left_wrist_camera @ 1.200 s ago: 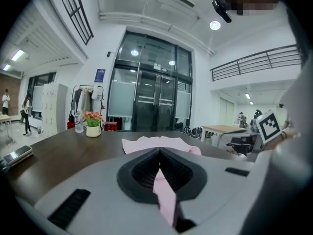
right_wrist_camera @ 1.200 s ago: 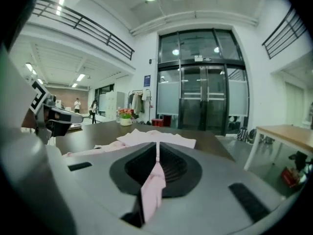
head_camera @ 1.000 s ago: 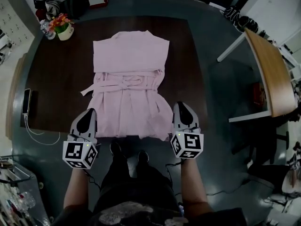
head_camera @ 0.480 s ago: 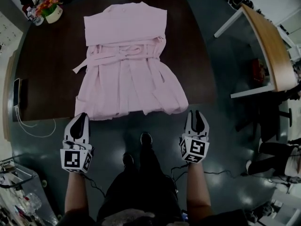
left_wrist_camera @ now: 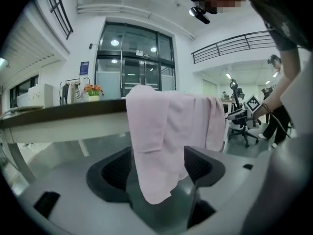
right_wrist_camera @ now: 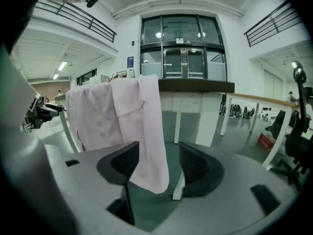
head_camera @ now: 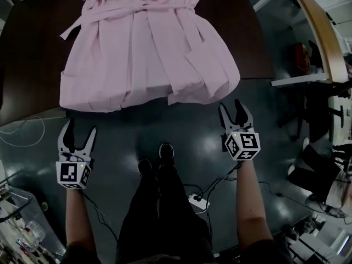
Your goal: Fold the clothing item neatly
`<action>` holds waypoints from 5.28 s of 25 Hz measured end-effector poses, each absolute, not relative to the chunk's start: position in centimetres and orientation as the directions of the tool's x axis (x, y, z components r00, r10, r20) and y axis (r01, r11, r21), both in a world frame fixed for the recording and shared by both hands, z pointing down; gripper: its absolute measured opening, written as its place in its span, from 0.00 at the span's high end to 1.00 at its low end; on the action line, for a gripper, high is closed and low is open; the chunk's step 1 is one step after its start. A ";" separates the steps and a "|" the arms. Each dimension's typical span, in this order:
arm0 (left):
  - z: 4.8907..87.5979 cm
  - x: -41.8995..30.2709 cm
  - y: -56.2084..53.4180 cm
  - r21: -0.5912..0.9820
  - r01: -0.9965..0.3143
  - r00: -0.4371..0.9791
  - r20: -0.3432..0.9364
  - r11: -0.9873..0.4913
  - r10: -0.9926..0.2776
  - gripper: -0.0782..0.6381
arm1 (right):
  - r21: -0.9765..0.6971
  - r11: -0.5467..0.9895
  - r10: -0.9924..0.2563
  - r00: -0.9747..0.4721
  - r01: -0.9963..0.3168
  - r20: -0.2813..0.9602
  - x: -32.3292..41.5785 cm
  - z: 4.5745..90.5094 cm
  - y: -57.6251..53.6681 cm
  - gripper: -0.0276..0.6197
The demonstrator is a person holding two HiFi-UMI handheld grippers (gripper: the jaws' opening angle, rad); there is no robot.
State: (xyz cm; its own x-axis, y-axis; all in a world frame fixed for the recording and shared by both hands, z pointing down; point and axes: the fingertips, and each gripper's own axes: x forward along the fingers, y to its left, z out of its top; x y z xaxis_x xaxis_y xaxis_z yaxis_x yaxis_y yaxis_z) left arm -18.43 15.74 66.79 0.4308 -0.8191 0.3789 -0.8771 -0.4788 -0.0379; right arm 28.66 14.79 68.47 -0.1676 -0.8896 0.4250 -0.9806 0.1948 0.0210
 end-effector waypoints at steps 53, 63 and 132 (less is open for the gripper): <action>40.5 -15.9 12.9 0.244 -0.719 0.695 0.260 -0.651 -0.670 0.84 | -0.027 0.274 -0.891 -0.264 -0.961 0.369 23.8 40.4 12.6 0.96; 35.1 -17.0 -2.9 0.260 -0.796 0.603 0.255 -0.546 -0.756 0.84 | -0.140 0.384 -0.880 -0.408 -0.912 0.243 26.4 35.2 -3.3 0.96; 38.4 -12.9 -27.7 0.210 -0.847 0.530 0.251 -0.489 -0.810 0.64 | -0.204 0.360 -0.896 -0.398 -0.910 0.196 15.1 37.7 -30.9 0.79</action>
